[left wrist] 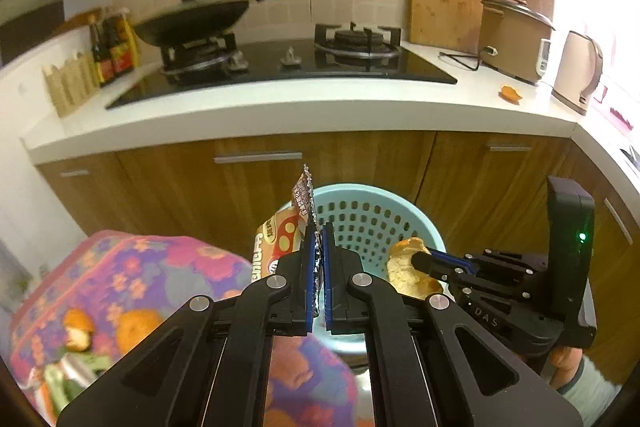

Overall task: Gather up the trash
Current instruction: 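Carry wrapper and peel over the blue basket and open both tools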

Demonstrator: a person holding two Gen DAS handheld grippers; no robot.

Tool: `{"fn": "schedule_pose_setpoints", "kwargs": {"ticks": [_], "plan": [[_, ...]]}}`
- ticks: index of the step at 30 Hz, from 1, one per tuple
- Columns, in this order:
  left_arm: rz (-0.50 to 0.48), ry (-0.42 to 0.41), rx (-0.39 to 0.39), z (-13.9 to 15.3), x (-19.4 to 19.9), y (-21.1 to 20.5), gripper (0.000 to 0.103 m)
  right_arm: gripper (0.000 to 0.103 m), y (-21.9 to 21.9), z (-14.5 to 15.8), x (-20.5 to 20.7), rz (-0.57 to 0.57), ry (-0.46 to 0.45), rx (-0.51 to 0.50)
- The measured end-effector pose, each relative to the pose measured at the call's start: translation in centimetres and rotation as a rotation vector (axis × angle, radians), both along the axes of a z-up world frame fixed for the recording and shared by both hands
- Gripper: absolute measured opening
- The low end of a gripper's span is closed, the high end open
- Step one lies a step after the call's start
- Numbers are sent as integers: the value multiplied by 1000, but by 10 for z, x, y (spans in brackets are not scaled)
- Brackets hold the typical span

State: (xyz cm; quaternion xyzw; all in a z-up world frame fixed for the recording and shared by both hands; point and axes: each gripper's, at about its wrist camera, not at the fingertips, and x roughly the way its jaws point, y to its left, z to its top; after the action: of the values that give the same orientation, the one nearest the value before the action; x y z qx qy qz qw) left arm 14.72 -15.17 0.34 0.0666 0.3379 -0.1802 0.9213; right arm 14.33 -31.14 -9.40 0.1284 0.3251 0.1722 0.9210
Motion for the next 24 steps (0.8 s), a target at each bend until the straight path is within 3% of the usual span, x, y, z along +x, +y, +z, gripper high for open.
{"fn": "schedule_pose_setpoints", "kwargs": {"ticks": [10, 24], "plan": [[25, 130, -25, -42, 61, -24, 2, 4, -13, -27, 40, -63, 87, 15], [64, 196, -47, -65, 94, -26, 2, 4, -6, -42, 68, -72, 141, -16]]}}
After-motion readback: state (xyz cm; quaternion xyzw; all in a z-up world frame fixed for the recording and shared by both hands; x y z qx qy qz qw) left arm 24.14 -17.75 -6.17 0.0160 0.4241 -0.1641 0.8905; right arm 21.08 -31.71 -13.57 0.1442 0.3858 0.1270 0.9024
